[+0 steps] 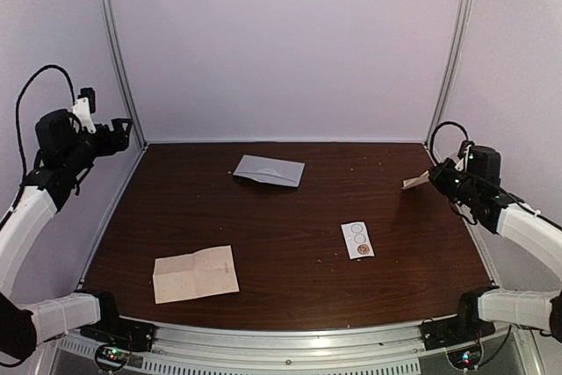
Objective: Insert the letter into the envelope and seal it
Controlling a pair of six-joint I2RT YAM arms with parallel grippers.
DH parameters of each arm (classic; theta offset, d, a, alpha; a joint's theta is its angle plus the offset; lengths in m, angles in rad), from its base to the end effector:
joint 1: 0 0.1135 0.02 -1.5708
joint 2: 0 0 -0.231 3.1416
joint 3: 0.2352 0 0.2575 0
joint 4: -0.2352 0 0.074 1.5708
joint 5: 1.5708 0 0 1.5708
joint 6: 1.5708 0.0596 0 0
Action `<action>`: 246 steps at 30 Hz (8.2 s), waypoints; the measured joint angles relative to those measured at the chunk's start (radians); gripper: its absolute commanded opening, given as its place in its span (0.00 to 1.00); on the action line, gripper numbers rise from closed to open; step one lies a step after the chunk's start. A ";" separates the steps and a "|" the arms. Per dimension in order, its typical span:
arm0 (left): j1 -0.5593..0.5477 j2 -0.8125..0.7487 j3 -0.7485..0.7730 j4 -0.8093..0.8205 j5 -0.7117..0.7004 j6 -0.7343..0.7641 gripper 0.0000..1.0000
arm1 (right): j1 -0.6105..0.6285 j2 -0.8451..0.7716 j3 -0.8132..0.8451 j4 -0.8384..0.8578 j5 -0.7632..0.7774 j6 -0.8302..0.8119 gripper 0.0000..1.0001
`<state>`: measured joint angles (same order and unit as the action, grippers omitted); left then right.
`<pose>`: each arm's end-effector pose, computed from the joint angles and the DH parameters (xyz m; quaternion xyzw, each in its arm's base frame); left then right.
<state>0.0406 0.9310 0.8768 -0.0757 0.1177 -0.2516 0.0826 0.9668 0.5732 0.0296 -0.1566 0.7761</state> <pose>0.2675 0.0039 0.3279 -0.0708 0.7479 -0.1133 0.6503 0.2656 0.0313 0.2157 0.2372 0.7871 0.2941 0.4876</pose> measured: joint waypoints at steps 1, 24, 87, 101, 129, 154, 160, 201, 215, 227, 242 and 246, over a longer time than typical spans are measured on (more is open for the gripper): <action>-0.005 0.012 0.000 0.001 0.018 -0.001 0.96 | 0.000 0.030 0.041 -0.021 -0.026 -0.029 0.00; -0.549 0.392 0.241 0.000 0.304 0.111 0.97 | 0.550 0.457 0.722 -0.391 -0.481 -0.478 0.00; -0.723 0.577 0.244 -0.067 0.853 0.296 0.50 | 0.782 0.520 0.877 -0.854 -0.707 -0.878 0.00; -0.730 0.599 0.245 -0.069 0.858 0.293 0.45 | 0.782 0.509 0.877 -0.841 -0.753 -0.878 0.00; -0.737 0.619 0.268 -0.091 0.774 0.293 0.86 | 0.755 0.465 0.862 -0.860 -0.681 -0.886 0.00; -0.758 0.617 0.282 -0.137 0.872 0.336 0.82 | 0.792 0.515 0.908 -0.951 -0.770 -0.952 0.00; -0.775 0.628 0.314 -0.190 0.907 0.372 0.51 | 0.792 0.515 0.914 -0.953 -0.769 -0.954 0.00; -0.593 0.348 0.028 0.501 0.821 -0.128 0.00 | 0.680 0.269 0.098 0.465 -0.396 -0.208 0.98; -0.592 0.296 -0.017 0.606 0.798 -0.189 0.00 | 0.766 0.525 0.097 0.840 -0.389 -0.064 0.82; -0.583 0.286 -0.039 0.657 0.782 -0.221 0.00 | 0.788 0.602 0.097 1.051 -0.388 0.031 0.28; -0.569 0.274 -0.038 0.586 0.741 -0.162 0.57 | 0.776 0.521 0.088 1.011 -0.331 0.012 0.00; -0.544 0.231 -0.035 0.537 0.707 -0.128 0.66 | 0.746 0.460 0.088 0.937 -0.337 -0.027 0.00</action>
<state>-0.5030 1.1622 0.8417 0.4618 0.8249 -0.3798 0.8284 1.4269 0.6609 0.9668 -0.4938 0.7494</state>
